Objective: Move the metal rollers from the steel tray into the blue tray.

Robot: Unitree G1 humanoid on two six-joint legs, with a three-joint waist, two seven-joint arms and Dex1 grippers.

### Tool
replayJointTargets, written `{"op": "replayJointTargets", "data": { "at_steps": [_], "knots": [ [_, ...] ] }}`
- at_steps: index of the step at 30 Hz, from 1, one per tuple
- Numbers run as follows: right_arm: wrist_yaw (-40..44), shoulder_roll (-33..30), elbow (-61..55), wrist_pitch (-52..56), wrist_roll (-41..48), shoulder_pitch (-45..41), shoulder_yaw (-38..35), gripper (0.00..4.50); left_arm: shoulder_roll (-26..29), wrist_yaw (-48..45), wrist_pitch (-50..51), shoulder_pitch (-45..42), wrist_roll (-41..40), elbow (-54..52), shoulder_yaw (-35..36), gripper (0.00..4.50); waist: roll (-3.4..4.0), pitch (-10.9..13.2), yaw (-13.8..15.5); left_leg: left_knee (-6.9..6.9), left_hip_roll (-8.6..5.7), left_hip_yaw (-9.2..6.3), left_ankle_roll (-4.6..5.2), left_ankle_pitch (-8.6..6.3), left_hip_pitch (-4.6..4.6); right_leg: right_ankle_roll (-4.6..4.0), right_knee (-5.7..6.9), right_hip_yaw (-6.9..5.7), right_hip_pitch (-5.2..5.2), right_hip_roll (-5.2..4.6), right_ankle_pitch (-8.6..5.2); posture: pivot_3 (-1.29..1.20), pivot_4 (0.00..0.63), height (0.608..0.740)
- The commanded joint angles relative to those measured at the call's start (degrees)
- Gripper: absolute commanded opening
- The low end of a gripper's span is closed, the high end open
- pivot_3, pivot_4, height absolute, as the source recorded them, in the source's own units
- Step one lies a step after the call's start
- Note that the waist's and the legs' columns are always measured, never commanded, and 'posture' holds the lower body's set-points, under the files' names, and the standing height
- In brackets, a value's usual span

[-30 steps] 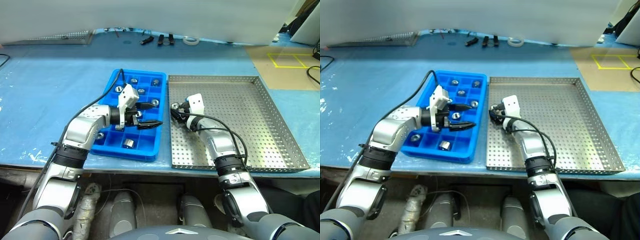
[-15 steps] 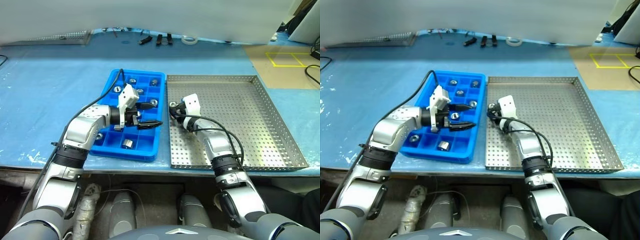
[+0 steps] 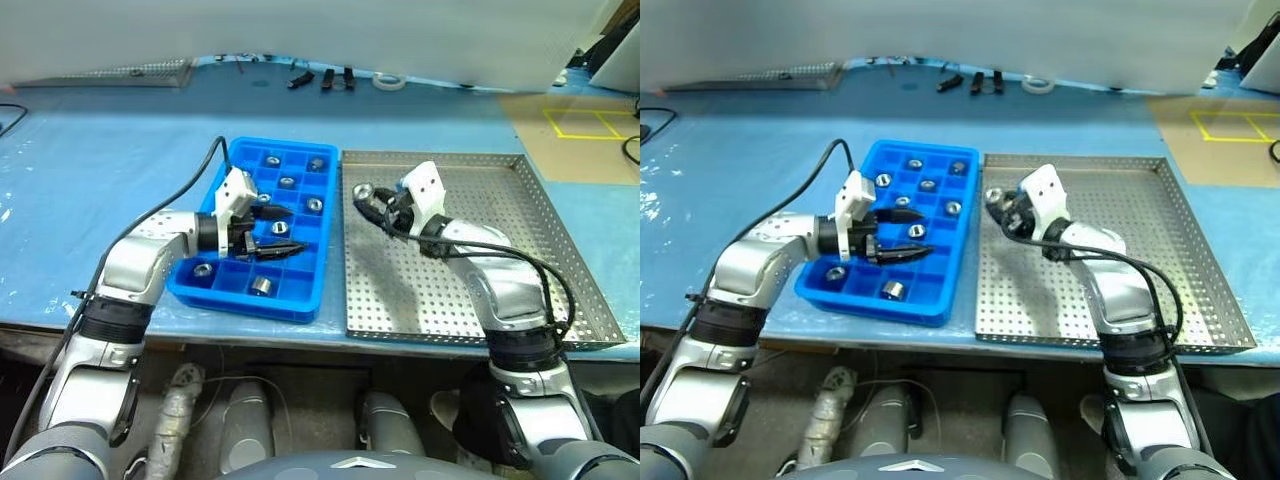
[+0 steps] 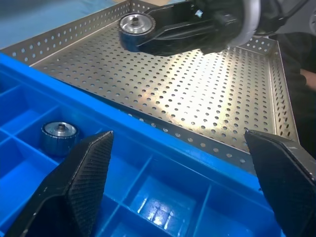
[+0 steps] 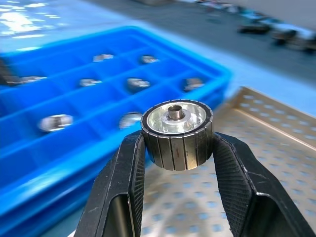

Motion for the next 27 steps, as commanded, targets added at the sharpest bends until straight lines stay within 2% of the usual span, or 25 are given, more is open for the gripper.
{"op": "replayJointTargets", "data": {
  "at_steps": [1, 6, 12, 18, 27],
  "knots": [
    [7.46, -2.13, -4.90, 2.75, 5.90, 0.60, 3.26, 1.70, 3.67, -0.05, 1.69, 3.64, -2.53, -6.47, 3.61, 4.50, 0.00, 0.00, 0.04, -0.01, 0.01, 0.00, 0.00, 0.00, 0.01, -0.01, 0.00, -0.01, -0.01, 0.00, 0.00, 0.03, 0.150, 0.740],
    [10.52, -1.36, 1.61, 0.29, 5.52, -3.05, 6.90, 1.70, 6.79, 2.96, 4.32, 10.22, -5.14, -13.68, 7.51, 4.50, 0.00, 0.00, 1.42, -0.03, -0.01, -0.02, -0.01, 0.00, 0.01, -0.01, 0.04, -0.04, -0.02, -0.04, 0.00, 0.15, 0.150, 0.740],
    [12.64, 1.70, 11.43, -5.04, 2.22, -8.13, 11.81, 1.70, 7.56, 8.89, 6.97, 18.75, -7.38, -22.02, 11.88, 4.50, 0.00, 0.00, 4.07, -0.06, -0.02, -0.08, -0.04, 0.01, 0.00, -0.01, 0.10, -0.05, -0.05, -0.06, 0.00, 0.24, 0.150, 0.740],
    [16.89, -0.89, 11.11, -6.04, 1.74, -7.46, 13.47, 1.70, 7.52, 12.48, 8.32, 23.35, -9.45, -26.37, 13.86, 4.50, 0.00, 0.00, 6.36, -0.08, -0.04, -0.13, -0.04, 0.01, -0.12, 0.00, 0.01, -0.12, -0.06, -0.06, -0.02, 0.28, 0.150, 0.740],
    [15.83, -1.66, 9.85, -5.47, 0.76, -6.85, 12.92, 1.70, 7.32, 12.47, 5.94, 23.31, -8.63, -23.86, 12.48, 4.50, -0.01, 0.00, 6.91, -0.08, -0.05, -0.21, -0.09, 0.04, -0.04, 0.02, 0.13, -0.04, -0.07, -0.02, -0.02, 0.25, 0.150, 0.740]
  ]
}}
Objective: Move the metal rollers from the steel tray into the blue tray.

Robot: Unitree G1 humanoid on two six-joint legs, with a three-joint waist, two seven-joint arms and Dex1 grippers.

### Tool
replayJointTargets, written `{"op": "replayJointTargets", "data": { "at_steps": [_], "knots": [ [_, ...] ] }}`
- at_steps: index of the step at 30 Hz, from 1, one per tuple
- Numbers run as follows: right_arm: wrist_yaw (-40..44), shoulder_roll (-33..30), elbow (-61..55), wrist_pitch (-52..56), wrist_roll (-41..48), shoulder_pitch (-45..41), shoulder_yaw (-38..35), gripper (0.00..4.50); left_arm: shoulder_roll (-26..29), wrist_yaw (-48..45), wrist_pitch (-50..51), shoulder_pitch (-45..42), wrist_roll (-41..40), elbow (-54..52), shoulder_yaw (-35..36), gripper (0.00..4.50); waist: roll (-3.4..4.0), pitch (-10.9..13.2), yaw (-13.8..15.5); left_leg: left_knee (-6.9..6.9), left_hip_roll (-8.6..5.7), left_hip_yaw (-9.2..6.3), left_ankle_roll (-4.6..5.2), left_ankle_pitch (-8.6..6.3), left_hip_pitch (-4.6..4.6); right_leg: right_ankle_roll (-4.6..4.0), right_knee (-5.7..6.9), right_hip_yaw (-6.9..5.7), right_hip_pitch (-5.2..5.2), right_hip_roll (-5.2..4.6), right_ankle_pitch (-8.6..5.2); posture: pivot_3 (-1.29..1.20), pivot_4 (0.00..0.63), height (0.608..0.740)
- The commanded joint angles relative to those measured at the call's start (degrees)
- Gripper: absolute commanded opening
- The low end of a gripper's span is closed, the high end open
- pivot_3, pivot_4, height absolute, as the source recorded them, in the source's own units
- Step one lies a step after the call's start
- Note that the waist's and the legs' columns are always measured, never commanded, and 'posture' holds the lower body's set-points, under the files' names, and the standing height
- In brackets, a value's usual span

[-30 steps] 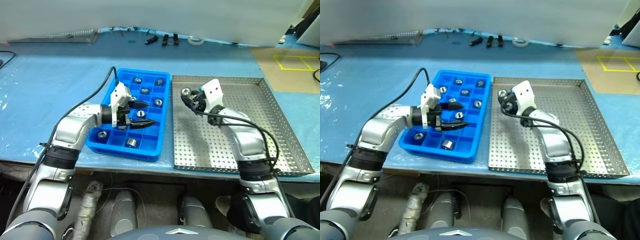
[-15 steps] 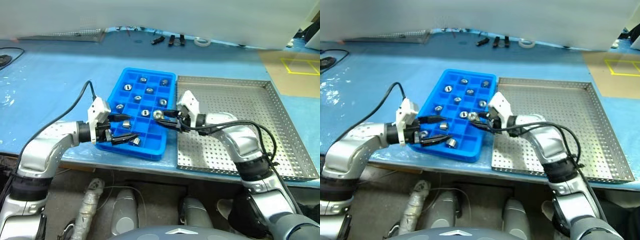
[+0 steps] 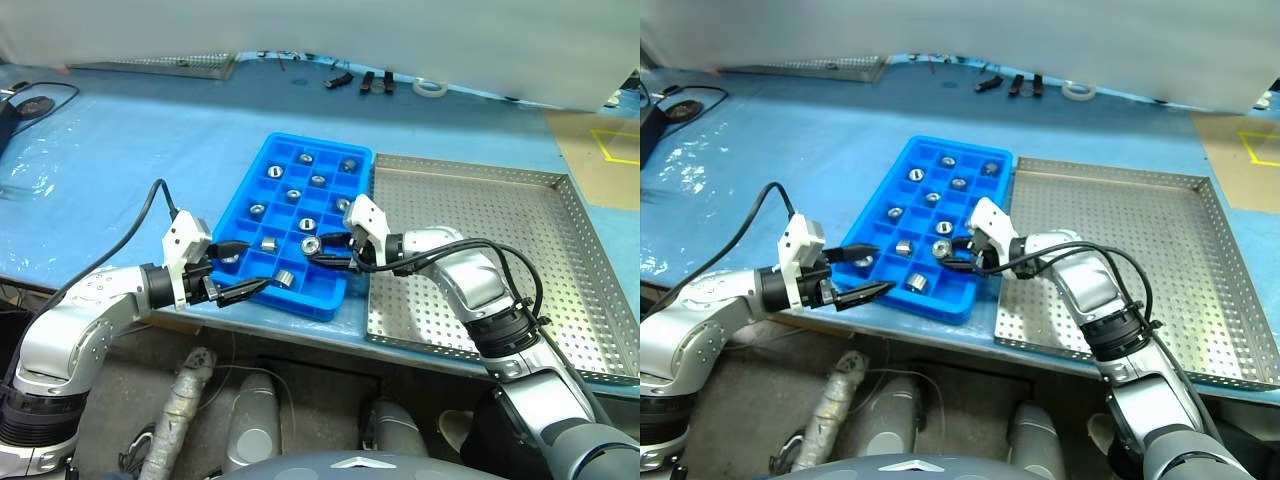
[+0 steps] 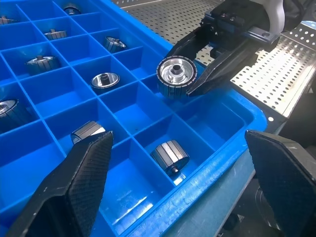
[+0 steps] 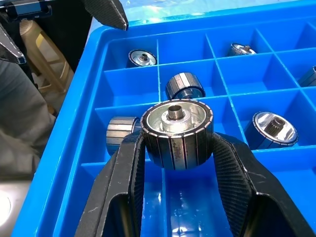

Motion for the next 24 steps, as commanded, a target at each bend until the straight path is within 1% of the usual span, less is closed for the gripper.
{"op": "replayJointTargets", "data": {
  "at_steps": [1, 3, 5, 7, 11, 17, 21, 24],
  "knots": [
    [-0.42, -0.35, -2.53, -0.62, 0.13, -0.19, -1.11, 1.70, 0.28, -0.42, -2.28, -0.76, 0.14, 0.63, -0.21, 4.50, 0.00, 0.00, 0.02, 0.00, 0.00, 0.00, 0.00, 0.00, -0.01, 0.00, 0.00, 0.00, 0.00, 0.00, 0.00, 0.24, 0.150, 0.740],
    [-0.85, -0.43, -2.80, -0.83, -0.04, 0.02, -1.46, 1.70, 0.18, -0.81, -3.02, -1.34, 0.37, 1.43, -0.92, 4.50, 0.00, 0.00, 0.02, 0.00, 0.00, 0.00, -0.01, 0.01, -0.01, -0.01, 0.00, 0.00, 0.00, 0.00, 0.00, 0.23, 0.150, 0.740],
    [-1.43, -0.73, -3.08, -0.84, -0.05, 0.23, -2.20, 2.43, 0.14, -1.02, -3.46, -2.33, 0.45, 2.34, -1.55, 4.50, 0.00, 0.00, 0.01, 0.01, 0.00, 0.00, -0.02, 0.02, -0.01, -0.01, -0.01, -0.01, 0.00, 0.00, 0.00, 0.22, 0.150, 0.740],
    [-1.72, -1.10, -3.83, -0.58, 0.13, 0.61, -2.75, 3.03, 0.24, -1.22, -3.78, -3.11, 0.45, 3.10, -1.96, 4.50, 0.00, 0.00, 0.00, 0.01, 0.00, 0.00, -0.03, 0.02, -0.01, -0.01, 0.00, 0.00, 0.00, 0.01, 0.01, 0.21, 0.150, 0.740],
    [-2.65, -1.92, -6.29, 0.41, 0.57, 1.81, -4.10, 4.41, 0.36, -2.14, -4.28, -4.81, 0.55, 4.63, -2.89, 4.50, 0.00, -0.01, -0.04, 0.03, -0.01, 0.01, -0.03, 0.03, -0.01, -0.01, 0.01, 0.00, 0.00, 0.00, 0.01, 0.19, 0.150, 0.740],
    [-4.77, -3.02, -8.55, 0.10, -0.32, 2.91, -5.26, 4.46, 0.45, -3.49, -4.45, -7.51, 0.74, 6.58, -4.41, 4.50, -0.01, -0.01, -0.56, 0.07, -0.01, 0.01, -0.05, 0.04, 0.01, -0.01, 0.06, 0.01, 0.01, 0.00, 0.01, 0.14, 0.150, 0.740],
    [-6.06, -3.24, -10.54, 2.06, 2.00, 3.19, -8.50, 4.46, 0.23, -4.54, -4.85, -9.80, 1.24, 8.67, -5.59, 4.50, -0.02, -0.01, -1.30, 0.10, -0.03, 0.01, -0.05, 0.04, 0.00, 0.00, 0.07, 0.02, 0.01, 0.00, 0.02, 0.10, 0.150, 0.740],
    [-6.78, -5.02, -12.36, 2.92, 3.38, 4.13, -12.54, 4.46, -1.06, -5.42, -5.80, -13.06, 2.06, 11.70, -7.50, 4.50, -0.01, -0.02, -1.48, 0.11, -0.02, 0.01, -0.05, 0.04, 0.01, -0.01, 0.09, 0.03, 0.01, 0.00, 0.02, 0.03, 0.150, 0.740]
  ]
}}
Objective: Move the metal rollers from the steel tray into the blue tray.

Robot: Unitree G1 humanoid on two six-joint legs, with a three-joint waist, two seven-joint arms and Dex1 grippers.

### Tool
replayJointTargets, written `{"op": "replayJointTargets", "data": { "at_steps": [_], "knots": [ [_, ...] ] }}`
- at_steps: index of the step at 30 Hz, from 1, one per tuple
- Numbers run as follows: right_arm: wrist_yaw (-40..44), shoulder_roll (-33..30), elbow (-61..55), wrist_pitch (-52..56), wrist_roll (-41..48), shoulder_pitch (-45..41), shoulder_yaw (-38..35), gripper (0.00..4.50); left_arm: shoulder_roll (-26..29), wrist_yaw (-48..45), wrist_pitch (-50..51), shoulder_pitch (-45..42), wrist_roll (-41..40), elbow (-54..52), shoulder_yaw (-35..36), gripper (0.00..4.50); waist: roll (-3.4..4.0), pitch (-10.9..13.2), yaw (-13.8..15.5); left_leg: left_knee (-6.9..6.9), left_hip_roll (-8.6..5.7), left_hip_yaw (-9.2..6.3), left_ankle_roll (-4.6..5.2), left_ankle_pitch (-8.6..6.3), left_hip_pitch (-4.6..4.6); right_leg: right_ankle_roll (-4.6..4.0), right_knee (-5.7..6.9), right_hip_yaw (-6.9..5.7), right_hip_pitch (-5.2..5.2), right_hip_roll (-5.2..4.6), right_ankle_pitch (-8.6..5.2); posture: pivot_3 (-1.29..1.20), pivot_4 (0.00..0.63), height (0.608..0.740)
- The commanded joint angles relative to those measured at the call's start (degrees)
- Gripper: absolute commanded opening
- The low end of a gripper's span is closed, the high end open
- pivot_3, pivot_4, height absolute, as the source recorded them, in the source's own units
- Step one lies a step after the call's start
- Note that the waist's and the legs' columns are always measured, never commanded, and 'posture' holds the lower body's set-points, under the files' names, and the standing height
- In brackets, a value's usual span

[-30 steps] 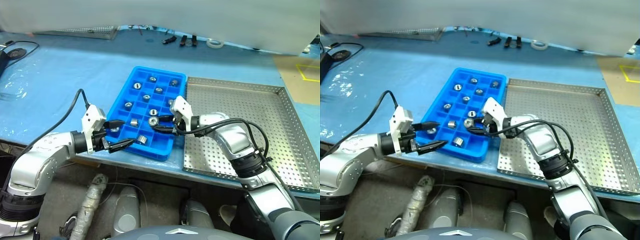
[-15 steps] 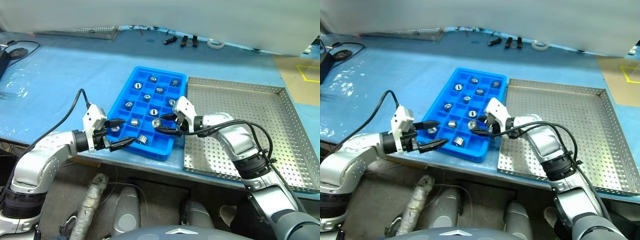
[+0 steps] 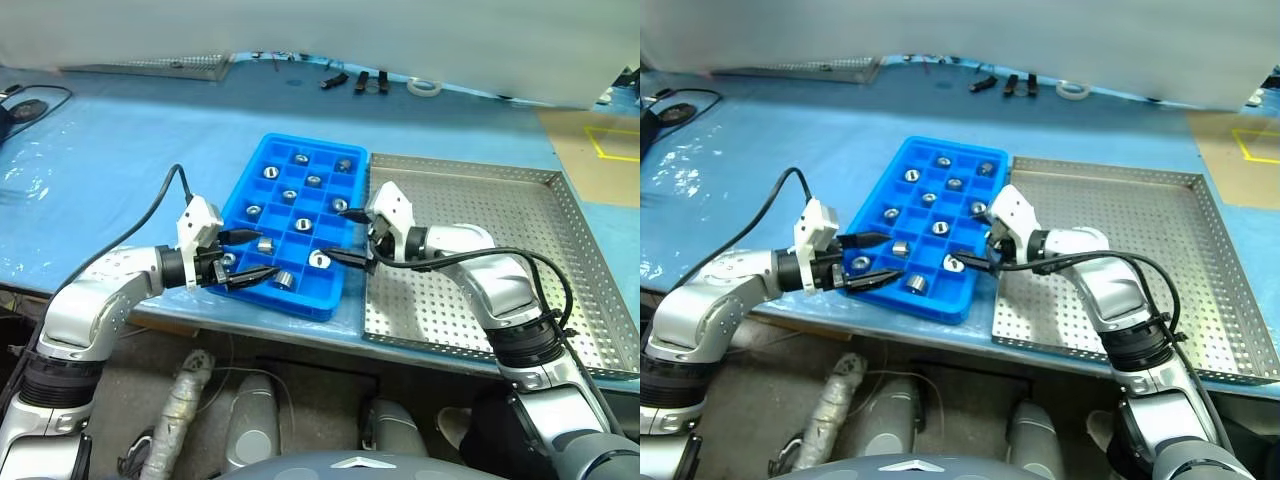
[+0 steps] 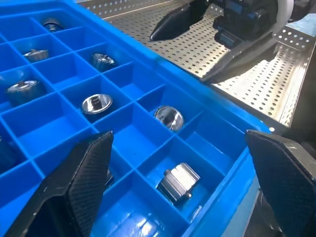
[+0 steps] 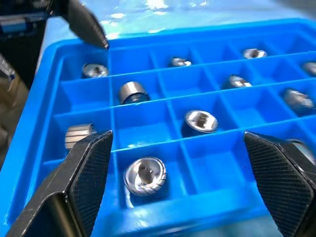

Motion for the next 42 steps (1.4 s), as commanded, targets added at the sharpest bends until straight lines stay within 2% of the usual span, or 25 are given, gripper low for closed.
{"op": "replayJointTargets", "data": {
  "at_steps": [1, 8, 13, 16, 20, 26, 42],
  "knots": [
    [-0.94, -2.76, -4.74, 0.96, 2.62, 1.10, -6.33, 4.46, -1.29, -1.63, -2.34, -4.18, 1.04, 2.86, -1.93, 4.50, 0.00, 0.00, -0.02, 0.00, 0.00, 0.00, -0.01, 0.00, 0.00, 0.00, 0.00, 0.00, 0.02, 0.00, 0.00, 0.03, 0.150, 0.740],
    [-6.15, -8.01, -9.26, 2.55, 3.80, 10.87, -18.37, 4.46, -8.10, -4.09, -7.86, -14.28, 5.97, 15.15, -8.12, 4.50, -0.02, -0.02, -0.64, 0.13, -0.07, 0.04, 0.02, -0.01, 0.03, 0.02, -0.03, 0.03, 0.13, 0.00, 0.02, -0.13, 0.150, 0.740],
    [-10.55, -7.66, -14.34, 3.54, 4.87, 20.33, -26.19, 4.46, -13.72, -7.26, -12.32, -21.02, 9.21, 24.84, -11.45, 4.50, -0.01, -0.02, -2.80, 0.18, -0.08, 0.12, 0.11, -0.06, 0.03, 0.02, -0.06, 0.09, 0.12, 0.00, 0.02, -0.21, 0.150, 0.740],
    [-12.86, -6.92, -16.14, 3.64, 5.29, 24.12, -28.41, 4.46, -16.21, -8.70, -14.69, -23.88, 10.85, 29.83, -12.24, 4.50, -0.01, -0.02, -4.18, 0.19, -0.07, 0.13, 0.15, -0.08, 0.05, 0.02, -0.10, 0.11, 0.12, 0.00, 0.02, -0.27, 0.150, 0.740],
    [-16.79, -4.03, -18.13, 2.93, 5.32, 28.26, -29.25, 4.46, -19.70, -10.50, -18.54, -26.64, 13.28, 37.08, -13.36, 4.50, 0.00, -0.03, -5.61, 0.20, -0.05, 0.17, 0.18, -0.09, 0.10, 0.02, -0.09, 0.13, 0.14, 0.00, 0.02, -0.29, 0.150, 0.740],
    [-18.01, -3.70, -18.70, 2.56, 5.66, 28.50, -28.15, 4.46, -20.25, -12.43, -19.94, -27.08, 14.48, 38.75, -12.89, 4.50, 0.00, -0.03, -6.31, 0.23, -0.07, 0.24, 0.26, -0.14, 0.10, 0.02, -0.13, 0.13, 0.13, -0.01, 0.02, -0.29, 0.150, 0.740],
    [-17.07, -4.72, -14.64, 2.49, 5.98, 23.31, -26.19, 4.46, -18.16, -10.76, -16.28, -24.23, 13.35, 31.57, -10.16, 4.50, 0.00, -0.03, -5.84, 0.23, -0.08, 0.25, 0.33, -0.18, 0.07, 0.00, -0.19, 0.12, 0.18, -0.04, 0.02, -0.24, 0.150, 0.740]
  ]
}}
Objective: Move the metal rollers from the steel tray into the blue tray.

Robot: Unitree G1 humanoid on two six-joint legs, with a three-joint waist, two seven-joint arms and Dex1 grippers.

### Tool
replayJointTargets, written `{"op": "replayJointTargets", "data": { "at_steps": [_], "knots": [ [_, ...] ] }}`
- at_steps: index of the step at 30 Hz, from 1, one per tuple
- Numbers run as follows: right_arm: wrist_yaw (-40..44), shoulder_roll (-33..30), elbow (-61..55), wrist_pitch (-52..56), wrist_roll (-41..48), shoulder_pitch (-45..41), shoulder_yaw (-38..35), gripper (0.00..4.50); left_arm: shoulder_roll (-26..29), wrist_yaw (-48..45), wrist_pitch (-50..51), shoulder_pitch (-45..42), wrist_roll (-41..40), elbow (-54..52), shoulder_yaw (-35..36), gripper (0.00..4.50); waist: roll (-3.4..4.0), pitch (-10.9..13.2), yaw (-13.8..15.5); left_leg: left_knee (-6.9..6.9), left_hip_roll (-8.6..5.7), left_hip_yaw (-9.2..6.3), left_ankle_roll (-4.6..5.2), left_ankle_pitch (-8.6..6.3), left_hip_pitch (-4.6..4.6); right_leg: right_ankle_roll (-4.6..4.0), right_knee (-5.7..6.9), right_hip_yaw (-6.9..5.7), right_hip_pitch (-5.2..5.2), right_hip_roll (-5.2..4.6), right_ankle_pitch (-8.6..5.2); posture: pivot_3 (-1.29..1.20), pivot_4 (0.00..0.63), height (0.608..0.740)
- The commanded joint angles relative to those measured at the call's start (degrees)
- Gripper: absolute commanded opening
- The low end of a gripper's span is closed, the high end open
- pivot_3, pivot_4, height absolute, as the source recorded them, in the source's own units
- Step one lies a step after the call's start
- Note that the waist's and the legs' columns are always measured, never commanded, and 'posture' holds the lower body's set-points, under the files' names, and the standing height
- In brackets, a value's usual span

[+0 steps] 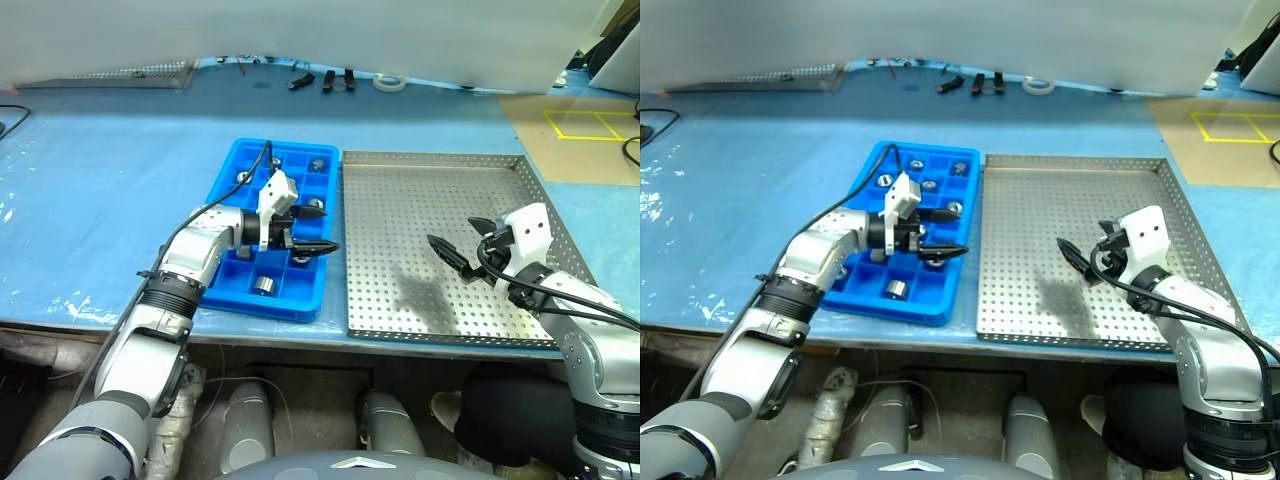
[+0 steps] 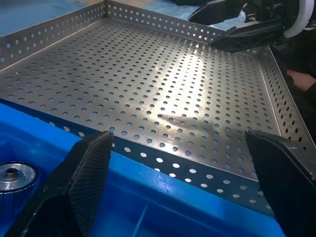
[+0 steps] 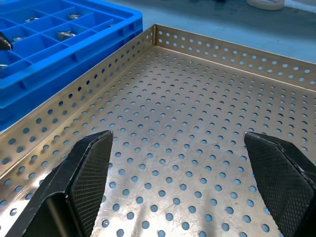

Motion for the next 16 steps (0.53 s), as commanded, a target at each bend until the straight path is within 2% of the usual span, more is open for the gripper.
{"op": "replayJointTargets", "data": {
  "at_steps": [1, 16],
  "knots": [
    [-0.24, -0.61, -0.56, -1.38, 0.28, -1.00, 0.10, 4.46, 0.55, 0.20, 0.50, 0.30, -0.94, -3.01, 1.46, 4.50, 0.00, 0.00, -0.04, 0.00, 0.00, 0.00, 0.00, 0.00, 0.01, 0.00, 0.00, 0.00, 0.00, 0.00, 0.00, -0.24, 0.150, 0.740],
    [-1.62, 0.06, -1.47, -1.13, 0.84, -0.69, 1.53, 4.46, 1.28, 0.21, 1.22, 1.53, -0.72, -4.07, 1.82, 4.50, 0.00, 0.00, 0.01, -0.02, 0.01, 0.00, 0.00, 0.00, 0.01, 0.00, -0.02, 0.00, 0.00, 0.00, 0.00, -0.21, 0.150, 0.740]
  ]
}}
